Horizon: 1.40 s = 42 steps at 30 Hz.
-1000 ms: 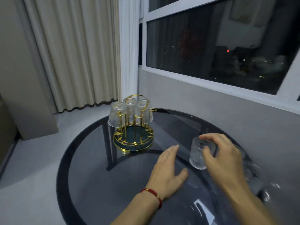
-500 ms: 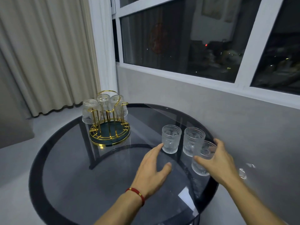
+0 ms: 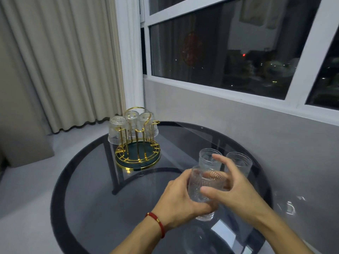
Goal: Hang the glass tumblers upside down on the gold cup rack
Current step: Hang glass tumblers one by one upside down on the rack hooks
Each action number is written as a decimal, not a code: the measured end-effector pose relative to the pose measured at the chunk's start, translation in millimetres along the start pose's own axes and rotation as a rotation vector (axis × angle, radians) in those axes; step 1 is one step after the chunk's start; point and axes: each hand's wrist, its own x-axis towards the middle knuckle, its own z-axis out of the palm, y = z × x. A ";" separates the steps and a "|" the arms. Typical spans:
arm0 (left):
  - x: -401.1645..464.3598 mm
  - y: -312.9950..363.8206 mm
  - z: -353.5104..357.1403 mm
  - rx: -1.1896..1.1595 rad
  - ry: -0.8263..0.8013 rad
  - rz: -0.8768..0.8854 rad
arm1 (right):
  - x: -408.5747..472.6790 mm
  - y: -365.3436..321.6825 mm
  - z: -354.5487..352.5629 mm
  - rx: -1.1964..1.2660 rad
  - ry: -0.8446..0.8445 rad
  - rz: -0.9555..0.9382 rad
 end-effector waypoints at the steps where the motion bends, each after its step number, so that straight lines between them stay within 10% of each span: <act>1: 2.1 -2.8 -7.9 0.000 0.047 -0.023 | 7.2 -0.2 4.8 0.048 -0.028 0.015; 8: 20.7 -27.5 -52.5 -0.151 0.435 -0.203 | 55.6 10.1 74.0 0.542 -0.212 0.281; 15: 25.9 -54.3 -83.2 -0.336 0.454 -0.241 | 93.1 -14.9 113.8 0.871 -0.148 0.244; 24: 12.6 -127.3 -110.7 0.657 0.229 -0.219 | 133.4 -80.3 119.1 0.207 0.185 -0.091; 42: 26.6 -145.6 -101.9 0.745 0.338 -0.146 | 225.6 -139.2 216.7 -0.456 0.121 -0.288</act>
